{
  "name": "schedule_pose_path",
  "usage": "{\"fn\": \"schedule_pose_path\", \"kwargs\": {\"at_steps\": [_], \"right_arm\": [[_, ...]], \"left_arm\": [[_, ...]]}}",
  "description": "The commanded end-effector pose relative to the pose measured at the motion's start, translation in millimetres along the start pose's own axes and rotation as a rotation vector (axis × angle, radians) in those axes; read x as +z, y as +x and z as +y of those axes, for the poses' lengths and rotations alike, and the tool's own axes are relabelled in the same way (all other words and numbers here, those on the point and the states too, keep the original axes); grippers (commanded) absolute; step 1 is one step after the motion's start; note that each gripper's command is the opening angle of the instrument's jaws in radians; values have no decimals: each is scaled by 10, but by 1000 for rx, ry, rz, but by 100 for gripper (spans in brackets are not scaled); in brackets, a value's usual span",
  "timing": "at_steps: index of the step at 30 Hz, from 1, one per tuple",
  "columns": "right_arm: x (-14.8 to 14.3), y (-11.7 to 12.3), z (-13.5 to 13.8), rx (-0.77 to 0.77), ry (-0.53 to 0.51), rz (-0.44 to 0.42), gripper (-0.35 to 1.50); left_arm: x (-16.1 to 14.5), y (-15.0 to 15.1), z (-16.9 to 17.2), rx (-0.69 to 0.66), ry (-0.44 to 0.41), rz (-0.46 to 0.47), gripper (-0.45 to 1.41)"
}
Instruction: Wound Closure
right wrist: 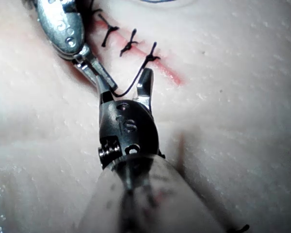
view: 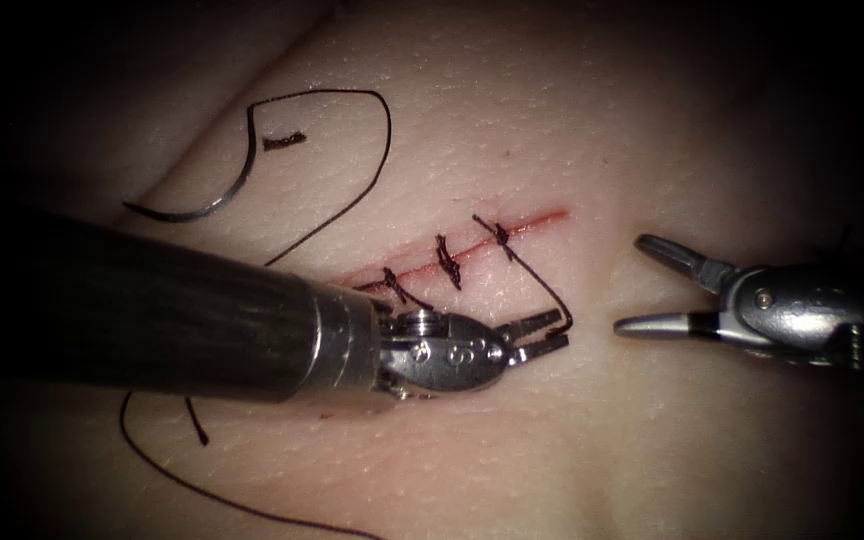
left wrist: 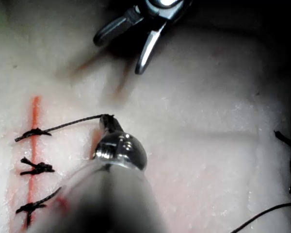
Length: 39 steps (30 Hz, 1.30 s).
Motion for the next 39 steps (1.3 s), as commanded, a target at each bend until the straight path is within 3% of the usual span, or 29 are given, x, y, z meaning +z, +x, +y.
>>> {"fn": "schedule_pose_path", "kwargs": {"at_steps": [1, 2, 7, 16, 23, 32, 39], "right_arm": [[8, -4, -6, 1, 3, 1, 109], [8, -4, -6, 1, 3, 1, 109], [10, -6, -3, -17, -1, 0, 114], [29, -12, 13, -284, 113, 34, 121], [63, -25, 10, -416, 163, 26, 123], [98, -36, 1, -470, 198, 77, 126], [120, -30, 7, -484, 182, 125, 124]], "left_arm": [[6, -3, 5, -1, -1, -1, -37], [5, -3, 4, -1, -3, -1, -45], [-6, -2, -1, -6, -4, 21, -45], [-44, 8, -17, -21, 3, 27, -45], [-61, 17, -20, -14, 17, 23, -45], [-73, 21, -20, -19, 23, 23, -45], [-71, 22, -20, -23, 31, 17, -45]]}}
